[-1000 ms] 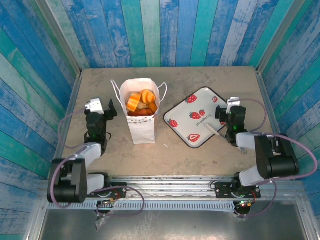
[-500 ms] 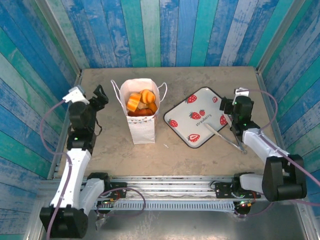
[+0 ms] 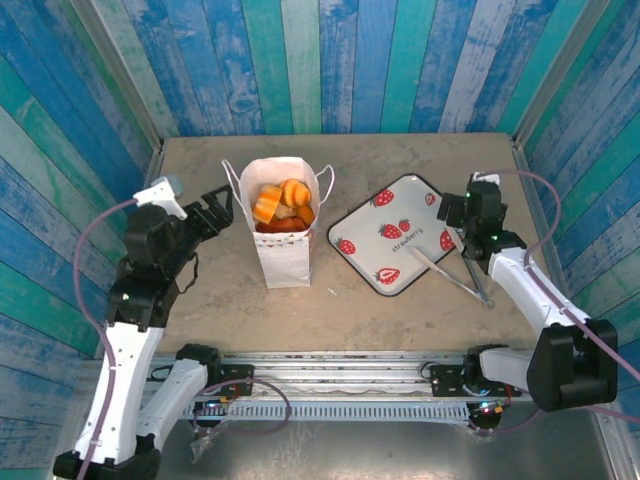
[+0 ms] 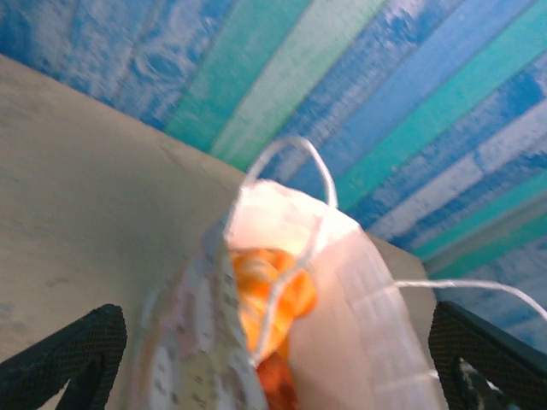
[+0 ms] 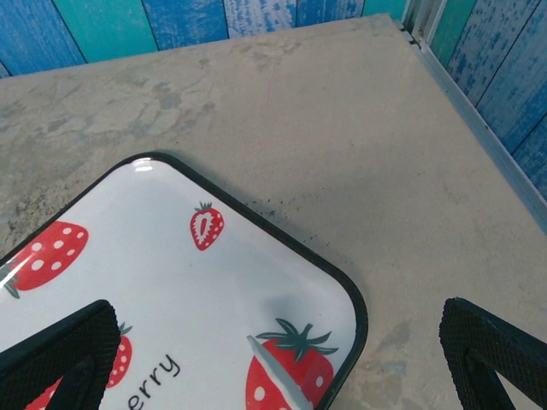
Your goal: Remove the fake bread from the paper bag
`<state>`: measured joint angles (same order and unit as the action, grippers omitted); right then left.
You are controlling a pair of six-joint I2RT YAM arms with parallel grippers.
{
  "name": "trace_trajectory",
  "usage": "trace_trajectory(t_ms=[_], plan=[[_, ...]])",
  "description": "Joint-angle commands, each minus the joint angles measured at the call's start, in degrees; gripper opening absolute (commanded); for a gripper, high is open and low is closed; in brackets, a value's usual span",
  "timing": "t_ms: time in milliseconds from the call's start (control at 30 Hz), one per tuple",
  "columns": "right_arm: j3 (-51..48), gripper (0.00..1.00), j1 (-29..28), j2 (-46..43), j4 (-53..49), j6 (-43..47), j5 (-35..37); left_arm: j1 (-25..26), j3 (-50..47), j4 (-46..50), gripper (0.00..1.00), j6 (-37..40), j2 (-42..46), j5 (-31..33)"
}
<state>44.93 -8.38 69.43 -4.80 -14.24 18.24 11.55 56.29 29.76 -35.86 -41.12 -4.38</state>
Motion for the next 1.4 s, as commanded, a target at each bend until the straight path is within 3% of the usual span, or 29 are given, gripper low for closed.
trace_trajectory(t_ms=[0,133,367,500,733,967,1200,1367], plan=[[2.2,1.00,-1.9,-0.2,-5.4,-1.2,2.9,4.5,-0.5,1.4,0.92,-1.5,-2.3,1.0],[4.0,1.00,-4.5,-0.2,-8.8,-0.9,4.8,9.2,0.1,1.0,0.86,-0.5,-7.3,4.4],[8.6,1.00,-8.1,-0.3,-18.9,-1.4,6.0,9.4,0.4,1.5,0.63,-0.4,-10.8,10.5],[9.5,1.00,-9.9,-1.4,-22.9,-2.6,5.8,9.4,1.5,2.2,0.54,0.3,-13.5,12.9],[10.0,1.00,-12.2,-3.3,-27.8,-4.7,2.1,9.3,4.0,0.9,0.43,2.5,-18.4,13.5],[13.3,1.00,-15.5,-0.5,-35.6,-5.5,-5.7,9.3,6.8,0.0,0.38,5.7,-21.8,17.6],[15.9,1.00,-23.5,4.0,-41.4,-5.4,-7.0,9.3,8.5,2.0,0.33,7.5,-25.1,19.6],[15.5,1.00,-29.8,7.9,-41.1,-6.1,-10.5,9.3,8.8,1.8,0.22,8.6,-25.4,21.4]])
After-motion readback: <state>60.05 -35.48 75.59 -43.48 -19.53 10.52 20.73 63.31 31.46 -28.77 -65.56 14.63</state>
